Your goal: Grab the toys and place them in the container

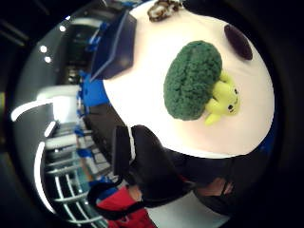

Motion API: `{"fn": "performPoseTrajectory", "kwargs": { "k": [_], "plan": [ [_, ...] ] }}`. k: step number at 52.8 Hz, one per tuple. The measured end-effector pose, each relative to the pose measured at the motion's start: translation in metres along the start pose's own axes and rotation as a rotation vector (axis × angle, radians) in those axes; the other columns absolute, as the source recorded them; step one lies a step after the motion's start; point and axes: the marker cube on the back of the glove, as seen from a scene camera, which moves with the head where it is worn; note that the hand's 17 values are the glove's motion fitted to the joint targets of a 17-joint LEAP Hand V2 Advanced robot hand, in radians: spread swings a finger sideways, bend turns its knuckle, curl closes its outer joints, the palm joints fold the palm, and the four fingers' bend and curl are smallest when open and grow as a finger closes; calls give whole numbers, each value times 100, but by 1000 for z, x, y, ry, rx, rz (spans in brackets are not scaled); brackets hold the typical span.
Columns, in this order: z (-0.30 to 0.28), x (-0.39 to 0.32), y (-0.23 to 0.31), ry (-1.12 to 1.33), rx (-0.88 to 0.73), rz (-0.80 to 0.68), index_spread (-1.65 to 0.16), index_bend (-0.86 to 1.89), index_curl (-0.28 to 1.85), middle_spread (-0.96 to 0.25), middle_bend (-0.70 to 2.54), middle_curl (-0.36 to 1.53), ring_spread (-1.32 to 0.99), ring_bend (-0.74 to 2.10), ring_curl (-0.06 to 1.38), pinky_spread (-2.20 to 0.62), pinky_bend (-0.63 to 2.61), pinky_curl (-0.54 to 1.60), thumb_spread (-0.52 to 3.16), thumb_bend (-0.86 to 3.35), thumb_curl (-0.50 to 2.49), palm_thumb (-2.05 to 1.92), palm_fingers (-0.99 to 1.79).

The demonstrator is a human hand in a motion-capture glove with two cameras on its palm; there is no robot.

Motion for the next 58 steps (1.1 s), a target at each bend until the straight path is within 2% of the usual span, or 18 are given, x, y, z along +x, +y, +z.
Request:
{"fn": "performPoseTrajectory", "kwargs": {
  "k": [8,18,43,58],
  "plan": [
    [6,1,-1,-8,-2,-17,-25,22,12,-8,14,6,-2,13,0,3,65,19,77,-7,4,-11,-9],
    [12,1,-4,-41,9,-38,-31,23,20,-10,14,11,-2,15,3,4,69,24,98,-8,7,-11,-11],
    [38,-25,-39,-42,-35,-69,-34,19,30,-10,14,18,-3,15,8,4,70,29,107,-8,12,-11,-14],
    [81,-34,-53,4,-163,-23,-34,14,30,-8,8,17,0,12,8,9,101,38,106,-7,14,-10,-19]
  ]
}}
